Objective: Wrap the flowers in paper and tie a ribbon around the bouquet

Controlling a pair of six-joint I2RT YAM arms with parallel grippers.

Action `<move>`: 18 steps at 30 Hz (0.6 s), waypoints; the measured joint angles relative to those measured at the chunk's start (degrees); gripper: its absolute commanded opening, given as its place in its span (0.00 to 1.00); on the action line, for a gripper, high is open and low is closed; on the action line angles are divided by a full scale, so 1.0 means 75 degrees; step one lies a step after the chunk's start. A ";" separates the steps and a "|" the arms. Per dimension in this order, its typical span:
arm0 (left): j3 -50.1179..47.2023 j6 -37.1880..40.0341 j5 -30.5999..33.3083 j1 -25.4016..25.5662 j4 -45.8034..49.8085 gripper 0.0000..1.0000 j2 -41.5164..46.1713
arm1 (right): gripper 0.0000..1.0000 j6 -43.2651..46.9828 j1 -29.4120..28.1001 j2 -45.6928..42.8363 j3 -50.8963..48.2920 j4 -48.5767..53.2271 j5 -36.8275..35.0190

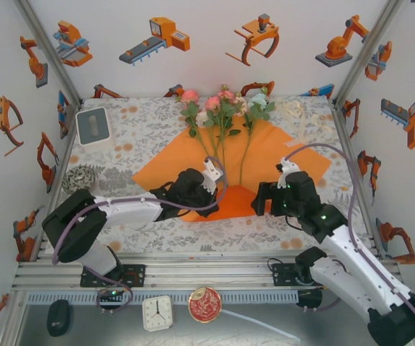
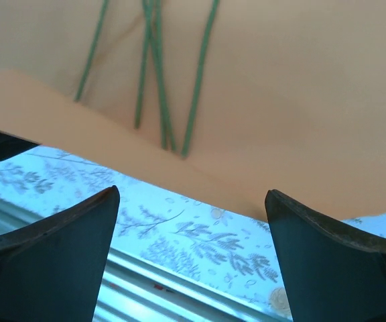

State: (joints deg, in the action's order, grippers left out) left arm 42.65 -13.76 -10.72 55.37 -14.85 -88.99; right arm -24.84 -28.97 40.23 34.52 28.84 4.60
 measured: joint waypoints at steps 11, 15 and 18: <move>-0.0015 -0.0286 0.0070 -0.0134 -0.0277 0.03 -0.0361 | 0.74 -0.0898 -0.0015 0.0128 0.0449 0.0516 0.1221; 0.0015 -0.0280 0.0134 -0.0134 -0.0303 0.04 -0.0493 | 0.73 -0.1303 -0.0085 0.0565 -0.0047 -0.0813 0.1929; 0.0111 -0.0242 0.0149 -0.0134 -0.0303 0.05 -0.0577 | 0.73 -0.1530 -0.0137 0.1099 -0.0391 -0.1652 0.1938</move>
State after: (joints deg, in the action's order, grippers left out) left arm 43.48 -15.57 -9.61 54.37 -17.12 -93.32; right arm -36.32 -30.00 48.47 31.59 16.45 19.14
